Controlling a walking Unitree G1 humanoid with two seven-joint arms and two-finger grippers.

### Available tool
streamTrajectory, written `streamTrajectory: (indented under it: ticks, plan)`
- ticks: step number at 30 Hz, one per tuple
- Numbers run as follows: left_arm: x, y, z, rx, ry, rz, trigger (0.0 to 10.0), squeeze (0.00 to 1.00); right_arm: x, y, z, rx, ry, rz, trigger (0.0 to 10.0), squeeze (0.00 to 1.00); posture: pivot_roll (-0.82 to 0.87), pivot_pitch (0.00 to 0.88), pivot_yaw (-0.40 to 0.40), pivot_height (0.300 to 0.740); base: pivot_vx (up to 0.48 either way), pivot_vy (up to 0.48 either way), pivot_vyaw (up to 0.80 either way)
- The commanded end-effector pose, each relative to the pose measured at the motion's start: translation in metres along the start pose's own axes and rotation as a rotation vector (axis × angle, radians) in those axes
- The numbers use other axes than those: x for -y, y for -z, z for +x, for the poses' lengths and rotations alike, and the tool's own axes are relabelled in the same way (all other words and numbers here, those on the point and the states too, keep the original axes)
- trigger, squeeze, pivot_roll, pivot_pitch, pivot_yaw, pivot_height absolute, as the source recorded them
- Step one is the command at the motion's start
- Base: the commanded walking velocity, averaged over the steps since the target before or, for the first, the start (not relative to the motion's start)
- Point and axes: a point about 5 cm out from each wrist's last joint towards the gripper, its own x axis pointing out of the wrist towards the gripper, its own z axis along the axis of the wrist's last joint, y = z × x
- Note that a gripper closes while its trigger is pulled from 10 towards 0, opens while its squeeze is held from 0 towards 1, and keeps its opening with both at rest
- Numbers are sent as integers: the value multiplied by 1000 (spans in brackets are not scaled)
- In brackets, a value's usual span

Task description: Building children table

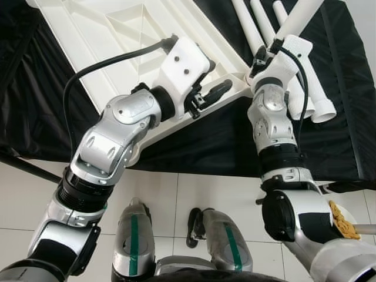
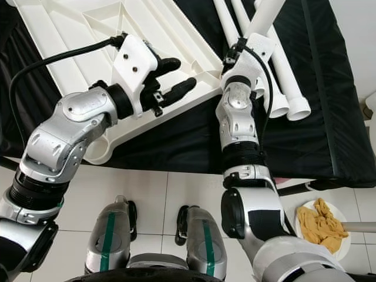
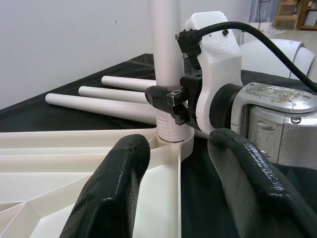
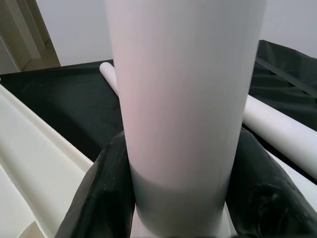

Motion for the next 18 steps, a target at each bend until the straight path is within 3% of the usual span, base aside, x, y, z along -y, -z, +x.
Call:
streamTrajectory:
  ticks: [1,11,12,13,14,18]
  plan:
    - [3,-3,-1,10,3,18,10000,0,19,31,-4,-142,60,-40,10000,0,113,81,-82,740,0,0,0]
    - [2,-3,-1,10,1,21,10000,0,20,33,-4,-134,50,-59,10000,0,112,81,-80,740,0,0,0]
    - [2,-3,-1,11,1,21,10000,0,20,32,-4,-130,43,-60,10000,843,112,81,-80,740,0,0,0]
    - [2,-3,-1,11,1,21,10000,0,20,32,-4,-130,43,-60,10000,843,112,81,-80,740,0,0,0]
    - [2,-3,-1,12,1,21,10000,0,19,32,-5,-128,26,-52,10000,1000,112,81,-80,740,0,0,0]
    - [1,-3,-1,12,1,22,10000,0,17,31,-5,-120,12,-54,10000,1000,112,80,-79,740,0,0,0]
